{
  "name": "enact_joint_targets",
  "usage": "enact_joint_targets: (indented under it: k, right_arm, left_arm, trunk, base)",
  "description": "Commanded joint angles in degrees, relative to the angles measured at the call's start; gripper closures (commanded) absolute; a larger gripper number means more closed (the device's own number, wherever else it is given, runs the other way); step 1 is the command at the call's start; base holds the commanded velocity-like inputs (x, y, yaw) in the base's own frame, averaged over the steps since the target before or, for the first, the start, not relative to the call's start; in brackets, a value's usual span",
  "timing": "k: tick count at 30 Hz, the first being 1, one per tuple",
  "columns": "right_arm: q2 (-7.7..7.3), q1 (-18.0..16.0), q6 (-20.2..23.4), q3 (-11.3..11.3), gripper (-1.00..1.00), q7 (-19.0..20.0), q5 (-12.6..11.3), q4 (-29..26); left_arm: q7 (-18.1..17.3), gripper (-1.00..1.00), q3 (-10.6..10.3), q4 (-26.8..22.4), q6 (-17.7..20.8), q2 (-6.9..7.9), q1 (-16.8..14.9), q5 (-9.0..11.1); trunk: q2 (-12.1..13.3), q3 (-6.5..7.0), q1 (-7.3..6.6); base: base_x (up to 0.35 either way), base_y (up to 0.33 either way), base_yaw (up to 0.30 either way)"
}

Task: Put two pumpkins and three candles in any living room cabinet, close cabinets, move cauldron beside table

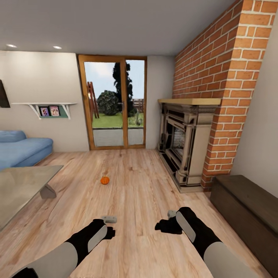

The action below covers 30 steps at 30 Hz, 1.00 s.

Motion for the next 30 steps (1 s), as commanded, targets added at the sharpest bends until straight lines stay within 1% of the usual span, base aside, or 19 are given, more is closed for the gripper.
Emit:
enact_joint_targets:
  k: [1,8,14,20,26,30]
  right_arm:
    - [0.14,0.0,0.2,0.2,-1.00,-0.6,-0.6,-0.1]
    - [0.39,0.0,0.2,0.2,-1.00,-0.6,-0.6,-0.1]
    - [0.43,0.0,0.2,0.2,-1.00,-0.6,-0.6,-0.1]
    - [0.43,0.0,0.2,0.2,-1.00,-0.6,-0.6,-0.1]
    - [0.78,0.0,0.2,0.2,-1.00,-0.6,-0.6,-0.1]
    - [1.04,0.0,0.2,0.4,-1.00,-0.6,-0.6,-0.1]
  left_arm:
    - [0.5,-1.00,-0.3,-0.1,0.1,0.03,-0.1,0.5]
    - [0.5,-1.00,-0.4,0.0,0.1,0.01,-0.1,0.5]
    - [0.6,-1.00,-0.4,0.0,0.1,0.03,-0.1,0.5]
    - [0.5,-1.00,-0.4,0.0,0.1,0.01,-0.1,0.5]
    - [0.4,-1.00,-0.4,-0.1,0.1,0.00,-0.1,0.5]
    - [0.4,-1.00,-0.4,-0.1,0.0,0.01,-0.1,0.5]
  trunk:
    - [0.4,0.12,-0.23]
    - [3.2,1.37,-1.76]
    - [5.6,2.40,-3.08]
    - [8.0,3.12,-4.40]
    - [8.0,2.66,-4.40]
    - [8.0,2.34,-4.40]
  base:
    - [0.002,0.000,0.221]
    - [0.001,0.000,0.181]
    - [0.000,0.000,0.039]
    - [0.000,0.000,0.006]
    - [0.006,0.001,0.001]
    - [0.169,0.035,0.000]
